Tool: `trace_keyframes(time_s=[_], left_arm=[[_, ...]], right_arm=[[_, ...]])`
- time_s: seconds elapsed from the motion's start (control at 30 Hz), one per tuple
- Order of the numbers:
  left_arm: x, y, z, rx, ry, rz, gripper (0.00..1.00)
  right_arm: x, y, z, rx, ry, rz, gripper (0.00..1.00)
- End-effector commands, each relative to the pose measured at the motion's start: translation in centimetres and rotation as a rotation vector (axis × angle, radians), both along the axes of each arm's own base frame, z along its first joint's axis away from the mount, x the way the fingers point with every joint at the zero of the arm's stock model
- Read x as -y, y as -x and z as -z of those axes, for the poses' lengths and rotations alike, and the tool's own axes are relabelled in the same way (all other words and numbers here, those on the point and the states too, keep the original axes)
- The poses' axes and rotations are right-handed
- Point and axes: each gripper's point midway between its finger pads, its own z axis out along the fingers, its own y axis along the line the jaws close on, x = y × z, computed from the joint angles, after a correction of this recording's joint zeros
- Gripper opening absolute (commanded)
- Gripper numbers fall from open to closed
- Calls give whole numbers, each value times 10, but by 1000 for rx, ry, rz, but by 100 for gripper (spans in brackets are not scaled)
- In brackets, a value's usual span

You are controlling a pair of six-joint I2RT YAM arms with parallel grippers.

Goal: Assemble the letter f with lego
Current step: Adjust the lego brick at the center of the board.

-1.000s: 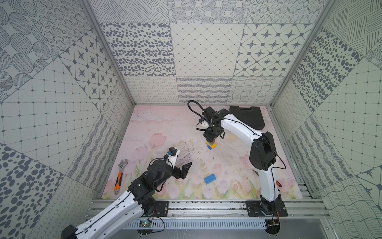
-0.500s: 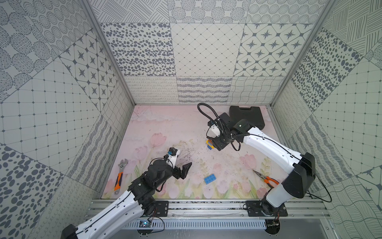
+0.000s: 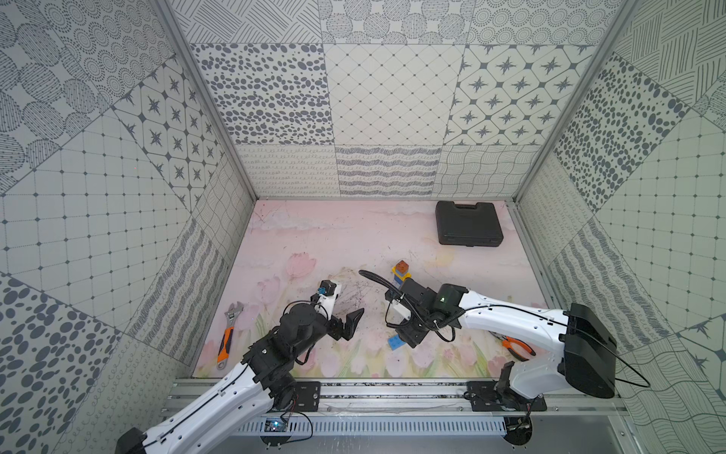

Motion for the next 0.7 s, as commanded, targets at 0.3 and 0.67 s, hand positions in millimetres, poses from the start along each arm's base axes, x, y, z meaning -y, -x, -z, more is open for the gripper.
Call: trace_keyframes(time_s=[0.3, 0.67], left_arm=[[-2, -3, -6, 2, 8, -24, 99], [-2, -3, -6, 0, 6, -20, 99]], right_arm=[[-20, -1, 30, 23, -6, -49, 76], [-27, 2, 49, -17, 9, -68, 75]])
